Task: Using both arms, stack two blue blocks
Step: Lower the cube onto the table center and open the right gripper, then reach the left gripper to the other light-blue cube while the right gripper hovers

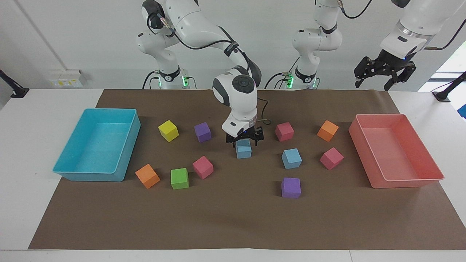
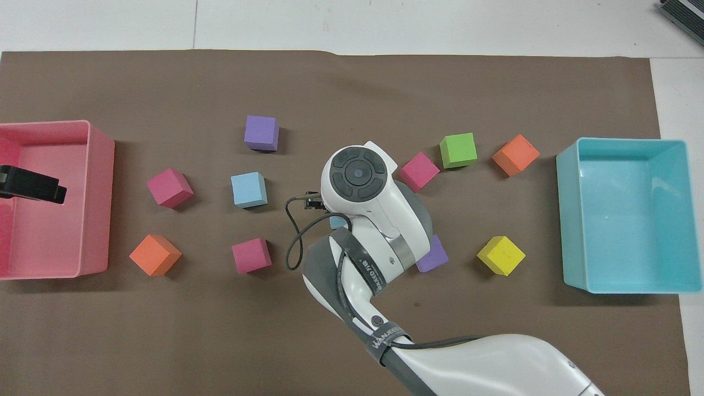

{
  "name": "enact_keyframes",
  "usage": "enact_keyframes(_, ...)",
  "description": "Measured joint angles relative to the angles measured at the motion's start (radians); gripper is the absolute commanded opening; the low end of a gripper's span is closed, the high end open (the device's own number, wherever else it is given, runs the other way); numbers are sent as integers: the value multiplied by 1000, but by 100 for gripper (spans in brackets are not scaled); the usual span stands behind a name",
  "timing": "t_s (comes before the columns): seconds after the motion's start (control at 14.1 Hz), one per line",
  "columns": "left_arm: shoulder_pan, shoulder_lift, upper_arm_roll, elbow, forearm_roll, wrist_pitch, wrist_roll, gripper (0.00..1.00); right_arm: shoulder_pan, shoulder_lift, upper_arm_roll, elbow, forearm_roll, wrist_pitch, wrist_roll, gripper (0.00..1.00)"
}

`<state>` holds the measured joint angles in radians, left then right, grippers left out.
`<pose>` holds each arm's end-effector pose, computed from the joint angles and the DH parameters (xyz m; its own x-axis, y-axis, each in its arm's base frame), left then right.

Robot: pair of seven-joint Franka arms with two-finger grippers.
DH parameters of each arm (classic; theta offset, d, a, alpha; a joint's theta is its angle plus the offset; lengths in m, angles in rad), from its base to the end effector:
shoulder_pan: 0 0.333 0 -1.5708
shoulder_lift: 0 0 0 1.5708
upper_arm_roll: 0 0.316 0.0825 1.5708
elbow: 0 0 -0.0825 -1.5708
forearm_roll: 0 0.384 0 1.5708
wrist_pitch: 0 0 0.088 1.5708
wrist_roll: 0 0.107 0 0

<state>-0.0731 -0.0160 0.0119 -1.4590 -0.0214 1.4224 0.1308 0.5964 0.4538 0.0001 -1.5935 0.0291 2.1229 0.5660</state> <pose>0.5324 -0.0351 0.6723 0.9809 -0.1939 -0.0176 -0.1935 -0.9808 0.0239 0.5681 0.3873 0.3780 0.9987 0.0146 0.0497 0.0177 -0.9979 -0.0623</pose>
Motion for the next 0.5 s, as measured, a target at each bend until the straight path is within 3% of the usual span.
enact_keyframes(0.43, -5, 6, -9, -31, -1, 48, -24, 100, -153, -90, -2, -2, 126, -105, -162, 100)
enact_keyframes(0.5, -17, 9, -12, -48, -1, 72, -45, 100, -174, -95, -2, -3, 161, -117, -192, 94)
